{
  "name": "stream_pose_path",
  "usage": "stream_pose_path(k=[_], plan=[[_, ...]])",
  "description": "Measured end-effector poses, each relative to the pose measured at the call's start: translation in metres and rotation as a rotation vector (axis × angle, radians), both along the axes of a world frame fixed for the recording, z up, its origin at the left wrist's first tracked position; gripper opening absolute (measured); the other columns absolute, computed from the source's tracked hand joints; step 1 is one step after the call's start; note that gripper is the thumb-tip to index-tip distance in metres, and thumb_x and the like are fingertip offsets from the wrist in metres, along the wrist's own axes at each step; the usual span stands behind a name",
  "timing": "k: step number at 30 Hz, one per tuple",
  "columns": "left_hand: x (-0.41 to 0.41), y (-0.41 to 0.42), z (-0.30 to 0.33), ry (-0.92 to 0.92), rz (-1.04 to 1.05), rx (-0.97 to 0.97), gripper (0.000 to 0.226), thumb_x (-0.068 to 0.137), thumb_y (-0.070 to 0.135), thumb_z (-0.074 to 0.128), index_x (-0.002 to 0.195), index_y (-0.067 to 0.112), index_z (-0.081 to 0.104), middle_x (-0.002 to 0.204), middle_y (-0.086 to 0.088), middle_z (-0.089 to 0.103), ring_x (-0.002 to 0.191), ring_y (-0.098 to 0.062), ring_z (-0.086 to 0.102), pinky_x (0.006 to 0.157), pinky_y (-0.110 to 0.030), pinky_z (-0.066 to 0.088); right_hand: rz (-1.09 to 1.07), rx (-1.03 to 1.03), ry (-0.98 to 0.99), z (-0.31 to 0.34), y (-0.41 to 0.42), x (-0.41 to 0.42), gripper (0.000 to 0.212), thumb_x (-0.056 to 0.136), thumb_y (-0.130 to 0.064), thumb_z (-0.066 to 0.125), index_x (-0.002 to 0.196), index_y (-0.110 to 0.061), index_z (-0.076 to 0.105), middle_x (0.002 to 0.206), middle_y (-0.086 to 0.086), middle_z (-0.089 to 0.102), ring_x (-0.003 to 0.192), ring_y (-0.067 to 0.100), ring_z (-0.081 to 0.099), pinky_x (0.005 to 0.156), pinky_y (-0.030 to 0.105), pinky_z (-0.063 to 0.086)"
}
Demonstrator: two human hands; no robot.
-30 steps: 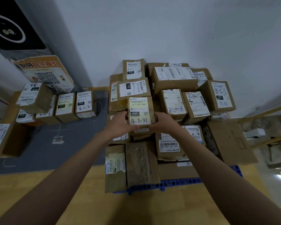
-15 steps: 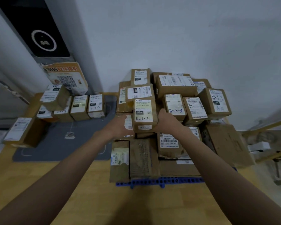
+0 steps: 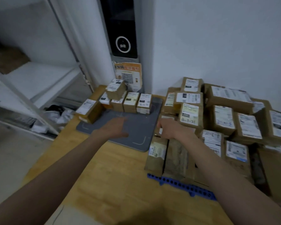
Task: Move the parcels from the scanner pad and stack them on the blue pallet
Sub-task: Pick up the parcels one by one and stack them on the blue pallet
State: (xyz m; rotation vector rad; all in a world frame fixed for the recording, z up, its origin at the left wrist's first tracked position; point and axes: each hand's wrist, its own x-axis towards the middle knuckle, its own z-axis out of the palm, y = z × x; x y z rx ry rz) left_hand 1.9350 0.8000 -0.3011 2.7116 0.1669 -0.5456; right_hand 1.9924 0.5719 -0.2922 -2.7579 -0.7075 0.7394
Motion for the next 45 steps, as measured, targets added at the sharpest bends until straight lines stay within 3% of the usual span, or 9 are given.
stream_pose_path(k=[3, 9, 18, 26, 30, 34, 38, 42, 45], plan=[[-0.016, 0.031, -0.001, -0.007, 0.068, -0.019, 0.072, 0.087, 0.026, 0.070, 0.148, 0.019, 0.034, 0.148, -0.004, 0.042, 0.129, -0.020, 0.046, 0.088, -0.025, 0.040, 0.030, 0.001, 0.020, 0.000, 0.028, -0.002, 0.032, 0.090, 0.000, 0.054, 0.121, -0.004, 0.054, 0.122, 0.018, 0.058, 0.109, 0.032, 0.060, 0.085, 0.039, 0.052], [-0.015, 0.079, -0.011, 0.016, 0.141, 0.018, 0.073, 0.085, 0.027, 0.071, 0.147, 0.016, 0.035, 0.145, -0.006, 0.043, 0.123, -0.022, 0.050, 0.090, -0.030, 0.045, 0.044, 0.008, 0.055, -0.007, 0.078, 0.003, 0.037, 0.089, 0.004, 0.051, 0.125, -0.001, 0.053, 0.125, 0.017, 0.055, 0.112, 0.031, 0.058, 0.094, 0.043, 0.050], [0.014, 0.166, -0.039, 0.030, 0.140, -0.035, 0.070, 0.084, 0.027, 0.071, 0.144, 0.014, 0.038, 0.138, -0.007, 0.047, 0.111, -0.022, 0.054, 0.080, -0.029, 0.047, 0.010, 0.039, 0.129, -0.044, 0.176, 0.023, 0.044, 0.088, 0.001, 0.056, 0.129, -0.013, 0.049, 0.122, 0.010, 0.053, 0.104, 0.024, 0.057, 0.084, 0.035, 0.051], [0.042, 0.266, -0.087, 0.097, 0.167, -0.004, 0.060, 0.080, 0.030, 0.073, 0.132, 0.016, 0.048, 0.133, -0.009, 0.049, 0.115, -0.028, 0.053, 0.091, -0.040, 0.048, 0.016, 0.039, 0.212, -0.098, 0.278, 0.046, 0.038, 0.089, -0.002, 0.058, 0.126, -0.005, 0.051, 0.122, 0.013, 0.056, 0.104, 0.027, 0.059, 0.086, 0.041, 0.053], [0.065, 0.300, -0.109, 0.109, 0.249, -0.003, 0.067, 0.076, 0.030, 0.077, 0.134, 0.014, 0.045, 0.133, -0.010, 0.040, 0.116, -0.030, 0.050, 0.089, -0.041, 0.049, 0.013, 0.069, 0.276, -0.130, 0.315, 0.057, 0.041, 0.089, -0.005, 0.061, 0.128, -0.006, 0.049, 0.122, 0.015, 0.054, 0.110, 0.032, 0.056, 0.094, 0.049, 0.050], [0.092, 0.324, -0.129, 0.107, 0.369, 0.004, 0.098, 0.074, 0.029, 0.080, 0.149, 0.010, 0.021, 0.150, -0.011, 0.022, 0.139, -0.033, 0.025, 0.105, -0.046, 0.037, -0.018, 0.112, 0.328, -0.158, 0.347, 0.073, 0.038, 0.088, -0.012, 0.063, 0.122, -0.001, 0.050, 0.117, 0.018, 0.055, 0.108, 0.036, 0.055, 0.078, 0.042, 0.047], [0.112, 0.347, -0.147, 0.113, 0.441, -0.096, 0.105, 0.070, 0.021, 0.082, 0.149, 0.006, 0.015, 0.147, -0.015, 0.025, 0.138, -0.034, 0.025, 0.112, -0.046, 0.030, -0.140, 0.261, 0.417, -0.175, 0.383, 0.088, 0.056, 0.093, -0.019, 0.062, 0.142, -0.007, 0.038, 0.137, 0.010, 0.046, 0.118, 0.027, 0.051, 0.082, 0.034, 0.042], [0.110, 0.349, -0.159, 0.106, 0.485, -0.161, 0.098, 0.074, 0.021, 0.080, 0.149, 0.003, 0.019, 0.147, -0.020, 0.026, 0.137, -0.038, 0.029, 0.108, -0.045, 0.033, -0.393, 0.515, 0.497, -0.179, 0.412, 0.087, 0.061, 0.087, -0.018, 0.070, 0.140, -0.011, 0.041, 0.128, 0.002, 0.054, 0.117, 0.020, 0.055, 0.088, 0.033, 0.047], [0.094, 0.331, -0.167, 0.037, 0.328, -0.265, 0.067, 0.073, 0.010, 0.078, 0.132, 0.011, 0.046, 0.114, -0.008, 0.056, 0.111, -0.028, 0.051, 0.084, -0.029, 0.039, -0.466, 0.633, 0.448, -0.183, 0.413, 0.079, 0.063, 0.077, -0.019, 0.079, 0.133, -0.013, 0.052, 0.128, 0.004, 0.059, 0.119, 0.018, 0.054, 0.094, 0.033, 0.048]])
